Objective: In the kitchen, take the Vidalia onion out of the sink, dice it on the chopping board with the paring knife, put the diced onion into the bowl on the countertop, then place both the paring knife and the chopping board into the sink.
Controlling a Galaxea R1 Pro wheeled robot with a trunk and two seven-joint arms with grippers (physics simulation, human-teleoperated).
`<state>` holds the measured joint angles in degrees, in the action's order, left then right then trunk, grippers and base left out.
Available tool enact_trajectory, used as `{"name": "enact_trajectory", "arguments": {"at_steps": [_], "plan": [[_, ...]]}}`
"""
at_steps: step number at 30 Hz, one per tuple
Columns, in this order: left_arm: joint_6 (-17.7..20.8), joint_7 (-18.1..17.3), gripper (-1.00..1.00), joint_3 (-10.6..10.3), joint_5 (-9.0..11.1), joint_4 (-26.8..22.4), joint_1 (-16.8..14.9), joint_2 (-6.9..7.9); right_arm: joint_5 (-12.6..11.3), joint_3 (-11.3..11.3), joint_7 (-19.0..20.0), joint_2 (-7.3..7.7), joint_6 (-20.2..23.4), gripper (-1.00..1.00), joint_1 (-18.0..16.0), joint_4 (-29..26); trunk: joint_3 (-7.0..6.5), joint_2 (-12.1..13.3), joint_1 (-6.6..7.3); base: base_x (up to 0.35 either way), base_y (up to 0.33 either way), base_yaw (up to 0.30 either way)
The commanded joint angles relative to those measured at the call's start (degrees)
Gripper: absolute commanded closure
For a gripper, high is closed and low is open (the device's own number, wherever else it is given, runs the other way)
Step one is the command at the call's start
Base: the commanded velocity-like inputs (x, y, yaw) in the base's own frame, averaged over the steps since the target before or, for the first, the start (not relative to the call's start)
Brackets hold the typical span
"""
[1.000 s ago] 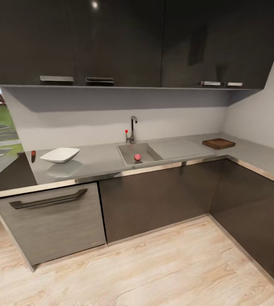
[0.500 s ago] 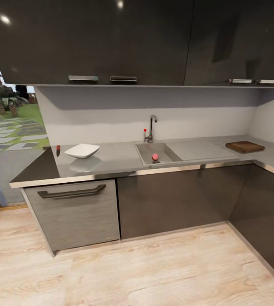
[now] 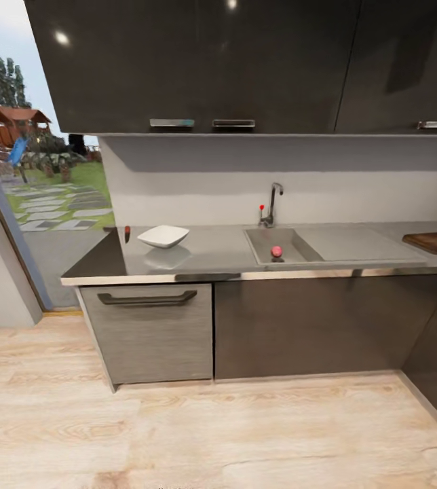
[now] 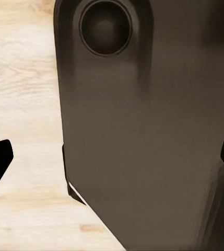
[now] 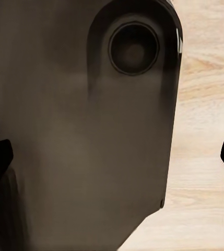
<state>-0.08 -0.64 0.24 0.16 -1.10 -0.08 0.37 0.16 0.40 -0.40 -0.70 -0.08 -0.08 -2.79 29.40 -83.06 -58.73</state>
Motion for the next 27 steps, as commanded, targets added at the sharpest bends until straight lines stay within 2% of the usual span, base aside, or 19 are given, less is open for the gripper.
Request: {"name": "enact_trajectory", "arguments": {"at_steps": [1,5,20,27], "plan": [[-0.01,-0.07,-1.0,0.02,0.02,-0.04,-0.01,0.03,0.02,0.04,-0.04,0.01,-0.01,-1.0,-0.01,-0.03,0.08,-0.02,0.0,0.0,0.0,0.238],[-0.01,-0.07,-1.0,0.09,0.02,-0.04,-0.01,0.0,0.02,0.04,-0.04,0.08,0.1,-1.0,-0.01,-0.03,0.14,-0.02,0.0,0.0,0.0,0.118],[-0.01,-0.02,-1.0,0.11,0.05,-0.15,-0.01,-0.12,0.02,0.03,-0.04,-0.22,0.17,-1.0,-0.01,-0.02,0.15,-0.02,0.0,0.0,0.0,0.006],[-0.01,0.0,-1.0,0.06,0.09,-0.8,-0.01,-0.27,0.02,0.01,-0.04,-0.17,0.17,-1.0,-0.01,0.0,0.15,-0.02,0.0,0.0,0.0,0.226]]}}
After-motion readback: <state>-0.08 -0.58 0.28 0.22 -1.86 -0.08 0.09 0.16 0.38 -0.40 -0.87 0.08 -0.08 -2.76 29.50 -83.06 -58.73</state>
